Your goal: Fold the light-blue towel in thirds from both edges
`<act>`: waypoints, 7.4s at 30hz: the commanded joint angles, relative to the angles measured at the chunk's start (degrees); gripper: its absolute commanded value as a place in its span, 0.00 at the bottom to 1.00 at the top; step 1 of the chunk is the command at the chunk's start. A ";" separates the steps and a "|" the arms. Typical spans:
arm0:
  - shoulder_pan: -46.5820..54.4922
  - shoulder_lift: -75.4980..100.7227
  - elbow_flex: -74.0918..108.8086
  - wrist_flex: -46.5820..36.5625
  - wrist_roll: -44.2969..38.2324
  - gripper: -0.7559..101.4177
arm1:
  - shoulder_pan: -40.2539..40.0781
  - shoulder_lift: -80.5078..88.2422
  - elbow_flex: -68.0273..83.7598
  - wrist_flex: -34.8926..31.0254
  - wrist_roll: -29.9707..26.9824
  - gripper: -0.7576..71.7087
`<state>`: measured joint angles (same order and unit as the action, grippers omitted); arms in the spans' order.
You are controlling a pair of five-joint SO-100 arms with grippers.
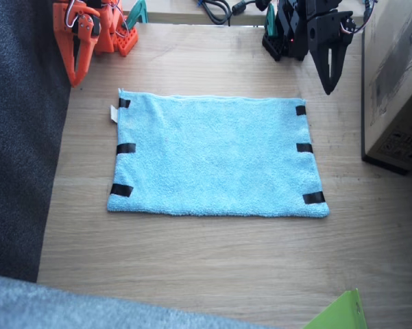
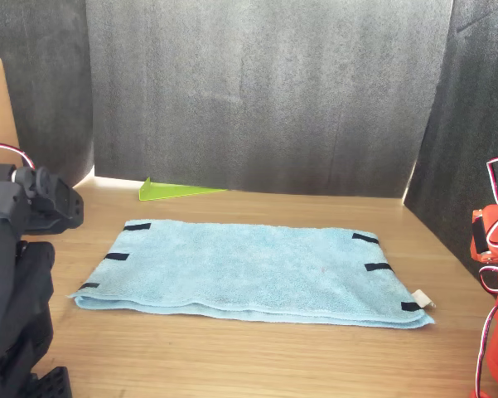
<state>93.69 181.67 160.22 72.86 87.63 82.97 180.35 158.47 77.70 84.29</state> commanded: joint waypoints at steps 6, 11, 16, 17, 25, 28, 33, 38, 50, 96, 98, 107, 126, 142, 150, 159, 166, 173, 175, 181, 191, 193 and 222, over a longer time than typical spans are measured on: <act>0.26 0.44 -0.18 0.26 0.44 0.00 | 0.88 0.09 0.09 -0.44 3.16 0.01; 0.26 0.44 -0.18 0.26 0.44 0.00 | 0.88 0.09 0.09 -0.44 3.16 0.01; 0.26 0.44 -0.18 0.26 0.44 0.00 | 0.88 0.09 0.09 -0.44 3.16 0.01; 0.26 0.44 -0.18 0.26 0.44 0.00 | 0.88 0.09 0.09 -0.44 3.16 0.01; 0.18 0.44 -0.18 0.26 0.53 0.00 | 1.05 0.09 0.09 -0.44 3.08 0.01; 1.41 0.44 0.09 -0.62 0.35 0.00 | 1.58 0.09 -0.09 0.26 3.78 0.01; -0.62 -6.50 -3.34 -1.41 1.76 0.00 | 0.44 -1.05 -2.46 -0.35 1.05 0.01; 0.09 -28.65 -14.50 -5.45 3.08 0.00 | 0.09 -20.13 -15.91 -2.64 -1.67 0.01; -1.67 -63.81 -49.13 4.22 6.86 0.01 | 6.24 -75.76 -65.13 11.43 -6.24 0.01; -1.49 -60.56 -40.25 6.33 11.60 0.24 | 18.19 -106.96 -70.58 8.88 -2.64 0.36; -1.58 -60.56 -40.25 6.33 11.60 0.24 | 17.93 -107.05 -70.40 8.79 -2.72 0.36; -1.32 -59.15 -39.37 6.42 11.69 0.24 | 17.58 -109.16 -70.40 8.00 -3.08 0.36; -2.11 -58.10 -38.85 6.94 12.22 0.24 | 17.84 -115.75 -69.87 5.36 -3.69 0.36; -7.38 -73.56 -43.24 6.33 12.30 0.30 | 18.54 -115.49 -70.14 5.62 -3.78 0.37; -8.26 -81.04 -46.76 6.24 12.66 0.30 | 18.11 -115.22 -70.49 6.06 -4.39 0.37; -10.28 -91.85 -55.46 7.47 11.87 0.30 | 17.58 -115.49 -70.49 5.80 -5.36 0.37; -10.81 -96.42 -58.71 8.44 11.78 0.30 | 17.14 -115.49 -70.49 6.15 -5.98 0.37; -9.84 -96.59 -57.39 8.53 12.30 0.29 | 16.87 -115.31 -70.49 6.24 -5.98 0.37; -9.58 -96.59 -56.87 8.53 12.57 0.29 | 16.87 -115.22 -70.49 6.33 -5.98 0.37; -9.14 -97.82 -55.90 8.17 12.92 0.29 | 16.70 -114.87 -70.49 6.59 -5.98 0.37; -8.96 -101.95 -57.22 7.73 13.27 0.29 | 16.79 -114.70 -70.58 6.77 -5.98 0.37; -8.79 -103.45 -58.27 8.00 13.36 0.29 | 16.70 -114.70 -70.58 6.77 -5.98 0.37; -8.79 -110.30 -63.63 11.34 14.94 0.07 | 16.00 -116.02 -69.79 6.06 -5.98 0.18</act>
<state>84.20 71.02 96.59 83.76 101.87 99.93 64.78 87.80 84.20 77.34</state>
